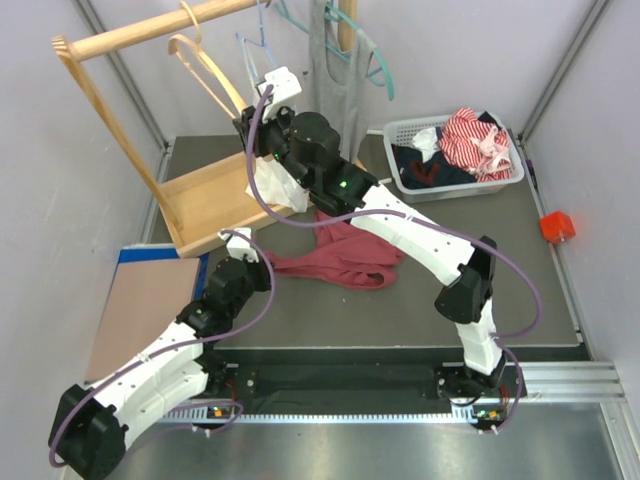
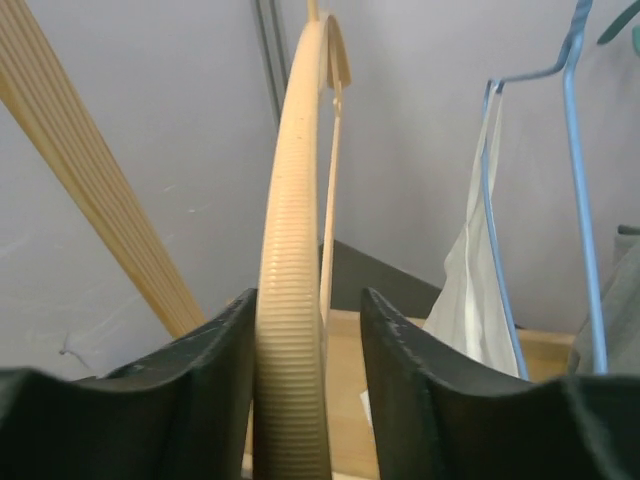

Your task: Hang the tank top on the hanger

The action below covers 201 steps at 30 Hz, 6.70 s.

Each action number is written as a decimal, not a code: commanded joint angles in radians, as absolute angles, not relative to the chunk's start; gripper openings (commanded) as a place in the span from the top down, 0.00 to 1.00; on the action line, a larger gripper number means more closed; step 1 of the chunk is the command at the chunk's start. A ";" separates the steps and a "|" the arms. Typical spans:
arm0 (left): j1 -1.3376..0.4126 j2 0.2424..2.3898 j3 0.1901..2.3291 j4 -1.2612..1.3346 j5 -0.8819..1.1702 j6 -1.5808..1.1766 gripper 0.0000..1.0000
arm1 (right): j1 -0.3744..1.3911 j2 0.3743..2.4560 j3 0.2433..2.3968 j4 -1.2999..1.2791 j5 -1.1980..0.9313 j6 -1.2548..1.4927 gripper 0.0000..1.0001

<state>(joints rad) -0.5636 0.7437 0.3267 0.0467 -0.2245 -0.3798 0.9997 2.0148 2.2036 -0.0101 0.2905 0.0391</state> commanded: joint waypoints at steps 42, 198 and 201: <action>-0.565 0.782 0.325 0.106 -0.226 -0.373 1.00 | 1.138 1.835 2.099 0.218 0.363 -0.179 1.00; -0.890 1.572 0.805 0.192 -0.138 -0.384 1.00 | 1.209 0.548 0.745 -0.319 0.891 0.451 1.00; -0.879 1.534 0.840 0.140 -0.163 -0.365 1.00 | 1.209 0.545 0.755 -0.331 0.874 0.434 1.00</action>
<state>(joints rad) -0.8864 1.6249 0.7601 0.1795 -0.1204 -0.3904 1.2121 0.5564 0.6891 -0.3374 0.8879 0.4534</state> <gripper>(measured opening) 0.025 0.260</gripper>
